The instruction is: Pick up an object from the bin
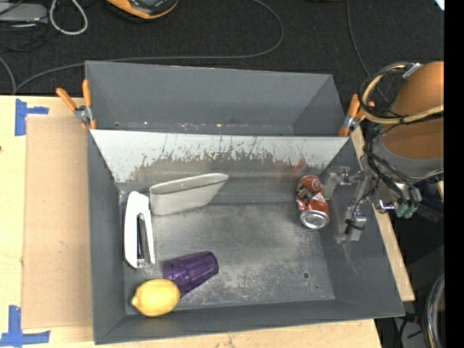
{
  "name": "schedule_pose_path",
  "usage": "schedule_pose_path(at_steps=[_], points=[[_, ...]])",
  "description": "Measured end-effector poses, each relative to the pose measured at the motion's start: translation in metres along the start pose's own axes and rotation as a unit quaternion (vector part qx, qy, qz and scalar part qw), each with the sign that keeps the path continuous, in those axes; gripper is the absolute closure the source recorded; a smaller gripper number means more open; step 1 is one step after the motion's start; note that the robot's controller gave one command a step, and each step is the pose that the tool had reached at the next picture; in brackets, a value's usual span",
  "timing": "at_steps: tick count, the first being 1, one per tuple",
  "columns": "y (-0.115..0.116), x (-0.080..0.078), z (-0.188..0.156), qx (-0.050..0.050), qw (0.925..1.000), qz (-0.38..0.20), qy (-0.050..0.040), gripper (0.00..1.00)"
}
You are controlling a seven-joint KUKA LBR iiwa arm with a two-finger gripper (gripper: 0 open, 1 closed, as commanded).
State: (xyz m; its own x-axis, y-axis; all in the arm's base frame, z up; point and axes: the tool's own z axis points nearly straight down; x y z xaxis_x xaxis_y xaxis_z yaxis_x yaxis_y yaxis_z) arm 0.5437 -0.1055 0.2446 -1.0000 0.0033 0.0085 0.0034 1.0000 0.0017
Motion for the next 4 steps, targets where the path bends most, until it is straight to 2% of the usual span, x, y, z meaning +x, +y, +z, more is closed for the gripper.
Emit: schedule_pose_path(at_steps=[1,2,3,4], points=[[0.001,-0.001,-0.004,0.001,1.0000,-0.002,-0.0036,0.00],[-0.020,-0.039,0.094,0.000,0.9935,0.114,-0.0044,0.00],[-0.029,-0.078,0.083,0.001,0.9996,0.025,-0.0089,0.00],[-0.025,-0.078,0.102,-0.001,0.9628,0.270,-0.0019,0.00]])
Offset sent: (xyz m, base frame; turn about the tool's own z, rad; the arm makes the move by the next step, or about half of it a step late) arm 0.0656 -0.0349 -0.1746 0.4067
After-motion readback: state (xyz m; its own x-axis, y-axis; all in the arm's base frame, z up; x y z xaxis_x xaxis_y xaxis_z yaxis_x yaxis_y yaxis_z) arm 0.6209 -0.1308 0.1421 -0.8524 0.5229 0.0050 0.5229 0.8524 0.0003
